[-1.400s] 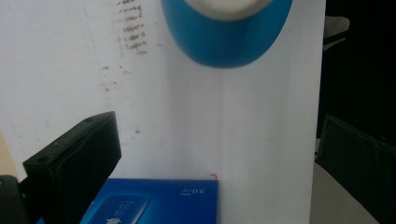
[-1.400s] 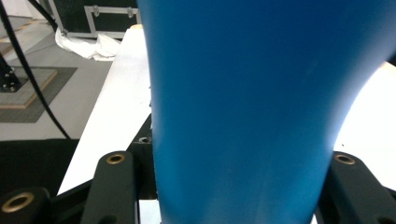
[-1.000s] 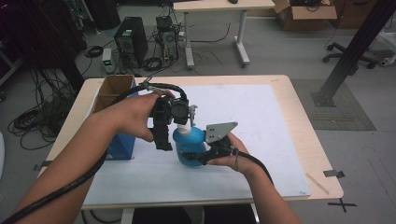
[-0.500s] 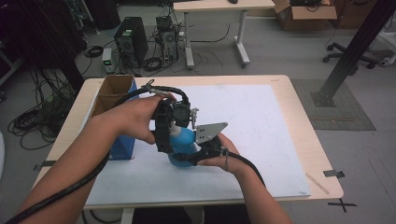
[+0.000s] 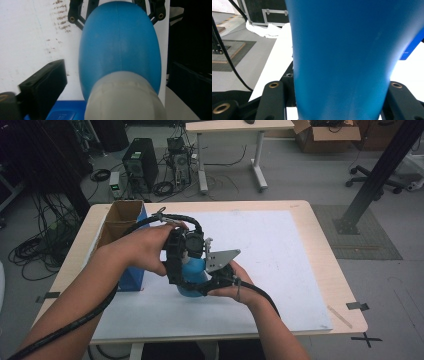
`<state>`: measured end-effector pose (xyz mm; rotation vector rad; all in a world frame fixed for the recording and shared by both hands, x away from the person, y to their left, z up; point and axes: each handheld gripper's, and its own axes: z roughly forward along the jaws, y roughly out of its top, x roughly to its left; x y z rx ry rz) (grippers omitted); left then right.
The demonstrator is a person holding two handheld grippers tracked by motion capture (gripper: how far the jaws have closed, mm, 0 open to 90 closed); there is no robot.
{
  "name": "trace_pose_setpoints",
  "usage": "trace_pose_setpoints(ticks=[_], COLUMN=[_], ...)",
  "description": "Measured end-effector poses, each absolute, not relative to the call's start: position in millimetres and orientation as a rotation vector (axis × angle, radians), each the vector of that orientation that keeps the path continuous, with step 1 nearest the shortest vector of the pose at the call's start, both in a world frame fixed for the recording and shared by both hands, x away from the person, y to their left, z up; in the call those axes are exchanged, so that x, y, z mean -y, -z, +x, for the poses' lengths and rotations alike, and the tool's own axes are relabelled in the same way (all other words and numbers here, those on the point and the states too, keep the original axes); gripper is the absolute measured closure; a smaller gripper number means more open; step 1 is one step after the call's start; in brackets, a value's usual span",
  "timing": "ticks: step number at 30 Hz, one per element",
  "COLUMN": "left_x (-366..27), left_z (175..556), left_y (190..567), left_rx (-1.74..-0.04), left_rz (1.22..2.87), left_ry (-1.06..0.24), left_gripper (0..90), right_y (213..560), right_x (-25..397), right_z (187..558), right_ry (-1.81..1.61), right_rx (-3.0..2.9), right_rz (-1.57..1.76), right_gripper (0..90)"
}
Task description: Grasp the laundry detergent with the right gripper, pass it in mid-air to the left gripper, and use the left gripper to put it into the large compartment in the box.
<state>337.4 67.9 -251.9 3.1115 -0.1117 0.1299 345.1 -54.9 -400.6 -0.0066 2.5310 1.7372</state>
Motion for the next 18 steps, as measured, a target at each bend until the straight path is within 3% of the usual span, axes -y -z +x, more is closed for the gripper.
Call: trace_pose_setpoints(ticks=[6,18], left_x=[-66.8,-65.1], left_z=[336.6,334.4], left_y=[251.8,251.7], left_rx=[0.121,0.128], left_rz=[3.113,3.132], left_ry=[-0.143,-0.153], left_gripper=[6.2,18.0], right_y=[397.7,394.1], right_x=[53.7,53.5], right_z=[344.9,343.7], right_ry=[-1.729,-1.74], right_rx=[-2.518,-2.517], right_rz=[-0.015,0.0], right_gripper=[45.0,45.0])
